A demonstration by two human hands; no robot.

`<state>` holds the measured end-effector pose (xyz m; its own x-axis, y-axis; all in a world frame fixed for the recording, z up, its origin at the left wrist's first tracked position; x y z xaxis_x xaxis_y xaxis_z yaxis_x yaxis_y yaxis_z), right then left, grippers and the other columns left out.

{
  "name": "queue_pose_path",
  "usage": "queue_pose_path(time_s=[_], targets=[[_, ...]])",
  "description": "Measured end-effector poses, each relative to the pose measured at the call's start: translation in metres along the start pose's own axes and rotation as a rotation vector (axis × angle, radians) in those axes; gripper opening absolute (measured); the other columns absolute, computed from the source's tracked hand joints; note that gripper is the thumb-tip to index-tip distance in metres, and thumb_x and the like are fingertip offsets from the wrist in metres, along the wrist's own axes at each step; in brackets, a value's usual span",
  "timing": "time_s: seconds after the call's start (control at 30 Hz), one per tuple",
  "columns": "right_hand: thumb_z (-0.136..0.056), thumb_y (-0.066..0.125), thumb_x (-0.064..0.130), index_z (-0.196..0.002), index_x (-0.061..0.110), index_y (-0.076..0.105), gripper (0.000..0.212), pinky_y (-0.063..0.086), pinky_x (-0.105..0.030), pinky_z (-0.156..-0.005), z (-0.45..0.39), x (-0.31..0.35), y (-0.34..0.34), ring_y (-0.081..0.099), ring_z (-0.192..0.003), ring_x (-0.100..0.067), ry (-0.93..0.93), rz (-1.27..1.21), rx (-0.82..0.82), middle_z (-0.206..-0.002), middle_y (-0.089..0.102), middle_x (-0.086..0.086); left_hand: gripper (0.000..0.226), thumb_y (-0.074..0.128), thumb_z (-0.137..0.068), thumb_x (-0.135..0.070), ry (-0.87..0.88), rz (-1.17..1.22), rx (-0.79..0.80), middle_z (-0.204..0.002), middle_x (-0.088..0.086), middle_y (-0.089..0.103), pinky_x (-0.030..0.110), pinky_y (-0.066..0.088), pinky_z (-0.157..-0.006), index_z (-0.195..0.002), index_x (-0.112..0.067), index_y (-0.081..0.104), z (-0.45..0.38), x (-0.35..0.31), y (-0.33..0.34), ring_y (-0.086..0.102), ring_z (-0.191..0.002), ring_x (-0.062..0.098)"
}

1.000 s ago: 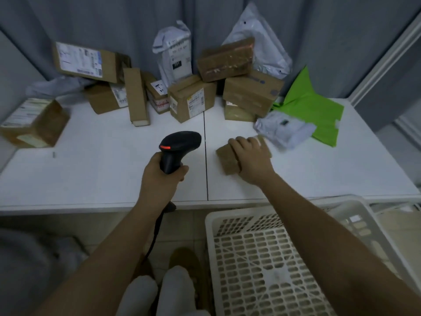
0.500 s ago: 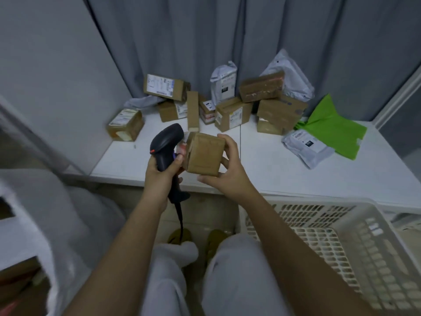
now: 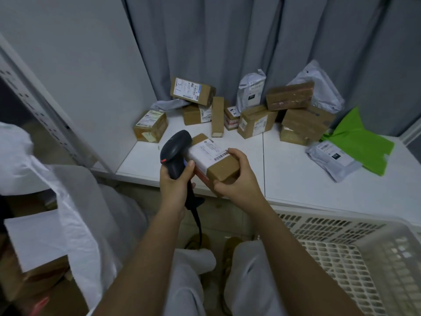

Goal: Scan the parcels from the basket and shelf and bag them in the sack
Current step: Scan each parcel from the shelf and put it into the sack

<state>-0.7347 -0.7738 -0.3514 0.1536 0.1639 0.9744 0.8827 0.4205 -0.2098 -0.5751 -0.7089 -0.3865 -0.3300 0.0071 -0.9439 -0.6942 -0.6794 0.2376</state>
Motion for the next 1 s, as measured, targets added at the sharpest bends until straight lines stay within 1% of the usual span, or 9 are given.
queue_pose_path(time_s=[0.1, 0.23, 0.37, 0.57, 0.63, 0.7, 0.8, 0.87, 1.0], targets=[[-0.071, 0.084, 0.016, -0.136, 0.03, 0.031, 0.085, 0.046, -0.005, -0.082, -0.001, -0.001, 0.005, 0.04, -0.127, -0.005, -0.028, 0.132, 0.01, -0.14, 0.037, 0.009, 0.051, 0.069, -0.086, -0.025, -0.03, 0.054, -0.03, -0.118, -0.001, 0.063, 0.026, 0.051, -0.07, -0.131, -0.028, 0.046, -0.007, 0.003, -0.005, 0.063, -0.104, 0.018], [-0.069, 0.086, 0.016, -0.129, 0.034, 0.03, 0.084, 0.043, -0.001, -0.081, 0.001, 0.004, 0.01, 0.042, -0.116, 0.004, -0.068, 0.19, 0.011, -0.135, 0.036, 0.009, 0.057, 0.071, -0.085, -0.025, -0.044, 0.059, -0.065, -0.117, 0.001, 0.063, 0.029, 0.052, -0.077, -0.134, -0.027, 0.043, -0.012, 0.005, -0.009, 0.062, -0.107, 0.02], [-0.071, 0.084, 0.02, -0.129, 0.038, 0.037, 0.077, 0.04, -0.003, -0.084, 0.002, 0.006, 0.005, 0.042, -0.113, 0.009, -0.105, 0.262, -0.006, -0.131, 0.045, 0.015, 0.059, 0.071, -0.085, -0.029, -0.064, 0.067, -0.093, -0.116, -0.001, 0.061, 0.029, 0.049, -0.073, -0.136, -0.028, 0.041, -0.016, 0.008, -0.014, 0.06, -0.107, 0.021], [-0.076, 0.08, 0.011, -0.13, 0.039, 0.035, 0.076, 0.04, 0.001, -0.081, 0.006, -0.003, 0.0, 0.035, -0.112, 0.026, -0.064, 0.193, 0.085, -0.125, 0.039, 0.028, 0.055, 0.075, -0.082, -0.021, -0.087, 0.096, -0.1, -0.111, 0.0, 0.064, 0.029, 0.051, -0.076, -0.128, -0.026, 0.045, -0.021, 0.01, -0.023, 0.064, -0.102, 0.019], [-0.077, 0.081, 0.019, -0.129, 0.04, 0.034, 0.073, 0.041, -0.002, -0.085, 0.007, -0.004, 0.002, 0.035, -0.116, 0.021, -0.059, 0.173, 0.084, -0.131, 0.037, 0.024, 0.054, 0.076, -0.081, -0.019, -0.084, 0.107, -0.097, -0.113, 0.001, 0.065, 0.031, 0.052, -0.078, -0.127, -0.026, 0.047, -0.022, 0.01, -0.023, 0.064, -0.102, 0.021], [-0.08, 0.078, 0.03, -0.135, 0.038, 0.033, 0.071, 0.04, -0.005, -0.088, 0.006, -0.006, -0.002, 0.036, -0.127, 0.009, -0.025, 0.089, 0.02, -0.144, 0.033, 0.014, 0.052, 0.075, -0.081, -0.018, -0.082, 0.149, -0.1, -0.113, 0.002, 0.066, 0.031, 0.053, -0.079, -0.125, -0.026, 0.048, -0.023, 0.009, -0.024, 0.064, -0.103, 0.021], [-0.085, 0.073, 0.028, -0.147, 0.031, 0.026, 0.077, 0.035, -0.016, -0.093, 0.0, -0.02, -0.014, 0.032, -0.14, -0.015, 0.141, -0.078, -0.087, -0.156, 0.026, 0.004, 0.052, 0.073, -0.082, -0.016, -0.079, 0.21, -0.075, -0.117, 0.001, 0.066, 0.032, 0.053, -0.082, -0.126, -0.026, 0.049, -0.022, 0.008, -0.022, 0.064, -0.106, 0.02], [-0.083, 0.074, 0.03, -0.148, 0.03, 0.027, 0.08, 0.036, -0.027, -0.094, -0.003, -0.034, -0.013, 0.038, -0.137, -0.022, 0.262, -0.132, -0.061, -0.151, 0.034, 0.0, 0.052, 0.073, -0.083, -0.016, -0.057, 0.201, -0.06, -0.117, 0.001, 0.065, 0.031, 0.052, -0.081, -0.128, -0.025, 0.048, -0.021, 0.005, -0.021, 0.063, -0.107, 0.02], [-0.071, 0.08, 0.047, -0.137, 0.039, 0.043, 0.076, 0.05, -0.041, -0.098, 0.0, -0.047, -0.004, 0.049, -0.124, -0.019, 0.33, -0.127, 0.098, -0.139, 0.045, 0.008, 0.05, 0.073, -0.083, -0.015, -0.013, 0.17, -0.067, -0.114, -0.001, 0.063, 0.03, 0.051, -0.079, -0.125, -0.026, 0.048, -0.02, -0.001, -0.023, 0.062, -0.106, 0.02]])
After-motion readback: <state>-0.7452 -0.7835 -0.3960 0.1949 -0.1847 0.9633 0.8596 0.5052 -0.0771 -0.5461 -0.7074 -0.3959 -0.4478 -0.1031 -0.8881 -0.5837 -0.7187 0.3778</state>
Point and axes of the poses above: each hand's wrist, its own z-axis away from the middle knuckle, its own y-axis out of the palm, x = y × z, the point moved 9 cm from there along -z, towards the middle knuckle
